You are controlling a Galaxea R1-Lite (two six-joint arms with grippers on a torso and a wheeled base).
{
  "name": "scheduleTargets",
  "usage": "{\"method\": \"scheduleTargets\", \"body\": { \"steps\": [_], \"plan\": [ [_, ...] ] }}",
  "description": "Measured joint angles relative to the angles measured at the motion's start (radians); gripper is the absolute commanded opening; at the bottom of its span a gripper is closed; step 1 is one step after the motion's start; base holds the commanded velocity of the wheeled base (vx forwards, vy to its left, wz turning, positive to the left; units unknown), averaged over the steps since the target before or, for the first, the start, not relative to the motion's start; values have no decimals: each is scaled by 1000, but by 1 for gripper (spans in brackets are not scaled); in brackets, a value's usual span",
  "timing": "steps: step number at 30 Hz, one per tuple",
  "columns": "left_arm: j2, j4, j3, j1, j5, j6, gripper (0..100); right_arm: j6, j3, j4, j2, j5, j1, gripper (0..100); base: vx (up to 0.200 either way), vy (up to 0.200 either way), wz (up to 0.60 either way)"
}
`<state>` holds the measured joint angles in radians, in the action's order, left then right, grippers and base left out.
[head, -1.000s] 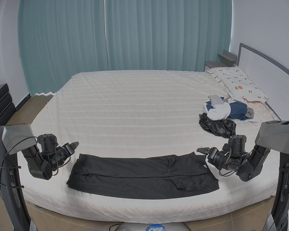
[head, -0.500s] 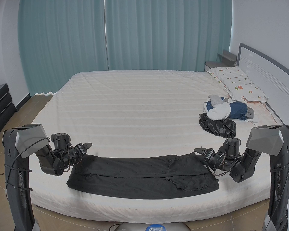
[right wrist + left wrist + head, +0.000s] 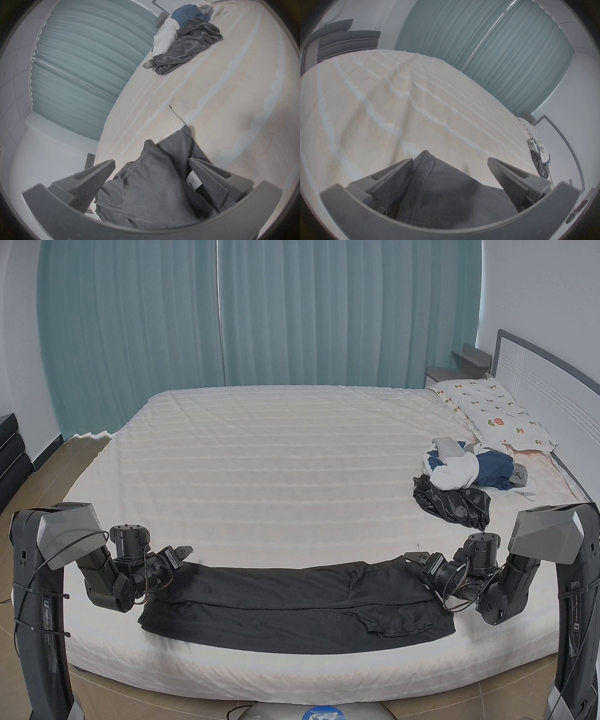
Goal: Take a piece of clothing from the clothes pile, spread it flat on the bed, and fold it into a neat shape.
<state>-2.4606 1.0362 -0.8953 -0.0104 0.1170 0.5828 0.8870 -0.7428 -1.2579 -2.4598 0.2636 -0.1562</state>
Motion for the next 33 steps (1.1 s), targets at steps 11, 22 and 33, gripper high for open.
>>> {"method": "scheduleTargets", "body": {
  "steps": [11, 22, 33],
  "plan": [
    [0, 2, 14, -3, -1, -1, 100, -6, 6, -3, -8, 0, -1, 100, 0, 0, 0],
    [0, 15, 14, 0, -20, -9, 100, -7, 7, -3, -14, 0, -6, 100, 0, 0, 0],
    [1, 44, 20, -1, -41, -12, 100, -8, 6, -3, -15, 0, -7, 100, 0, 0, 0]
  ]
}}
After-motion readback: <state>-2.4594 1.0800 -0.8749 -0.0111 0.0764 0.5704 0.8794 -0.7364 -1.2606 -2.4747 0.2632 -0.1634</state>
